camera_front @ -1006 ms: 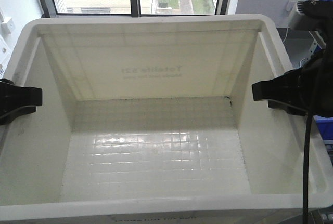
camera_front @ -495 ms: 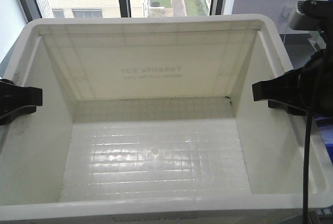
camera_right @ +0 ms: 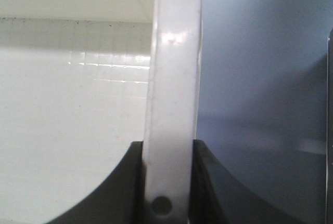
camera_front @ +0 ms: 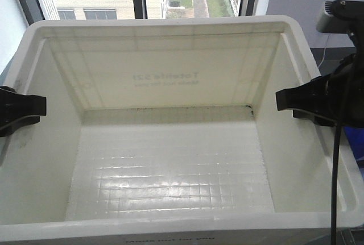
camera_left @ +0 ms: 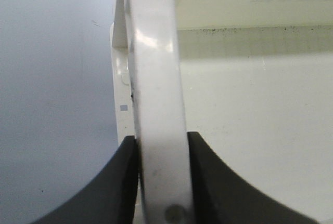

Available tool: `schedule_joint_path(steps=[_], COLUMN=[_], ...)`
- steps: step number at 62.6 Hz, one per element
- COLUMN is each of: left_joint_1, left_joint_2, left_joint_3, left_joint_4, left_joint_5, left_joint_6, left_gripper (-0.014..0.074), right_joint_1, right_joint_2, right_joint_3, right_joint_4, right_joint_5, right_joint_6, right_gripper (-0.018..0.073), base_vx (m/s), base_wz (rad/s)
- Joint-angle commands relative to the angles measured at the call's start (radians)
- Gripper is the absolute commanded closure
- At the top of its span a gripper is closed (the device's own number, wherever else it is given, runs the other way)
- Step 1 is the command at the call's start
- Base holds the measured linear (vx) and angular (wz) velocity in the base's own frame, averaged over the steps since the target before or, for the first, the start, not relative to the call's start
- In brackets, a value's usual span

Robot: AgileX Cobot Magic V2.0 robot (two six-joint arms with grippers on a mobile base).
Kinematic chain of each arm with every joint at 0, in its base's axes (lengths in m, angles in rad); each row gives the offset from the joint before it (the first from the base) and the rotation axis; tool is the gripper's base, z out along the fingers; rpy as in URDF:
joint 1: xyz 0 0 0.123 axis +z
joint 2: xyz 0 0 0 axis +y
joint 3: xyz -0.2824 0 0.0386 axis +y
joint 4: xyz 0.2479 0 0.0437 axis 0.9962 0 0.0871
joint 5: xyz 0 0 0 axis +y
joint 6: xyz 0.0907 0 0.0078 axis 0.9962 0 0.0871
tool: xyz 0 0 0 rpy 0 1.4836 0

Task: Move bin from left to right shelf
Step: 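Keep holding the tote while the base turns past the windows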

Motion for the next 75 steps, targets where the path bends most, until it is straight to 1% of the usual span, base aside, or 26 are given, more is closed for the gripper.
schedule_joint_path(steps=[1, 47, 75], left_joint_1=[0.003, 0.003, 0.003], left_joint_2=[-0.03, -0.03, -0.03], left_joint_3=[-0.033, -0.033, -0.033], left_joint_4=[0.057, 0.057, 0.057], left_joint_5=[-0.071, -0.071, -0.071], left_joint_6=[0.031, 0.031, 0.031], left_gripper=[0.0565, 0.0565, 0.0565], right_joint_1=[-0.014, -0.014, -0.014], right_joint_2=[-0.033, -0.033, -0.033], right_joint_3=[-0.039, -0.039, -0.039], right_joint_4=[-0.128, -0.128, -0.128], right_joint_5=[-0.073, -0.073, -0.073], right_joint_6=[-0.007, -0.007, -0.007], right_gripper=[0.0485, 0.0485, 0.0485], base_vx=[0.29, 0.27, 0.2], base_wz=[0.06, 0.06, 0.24])
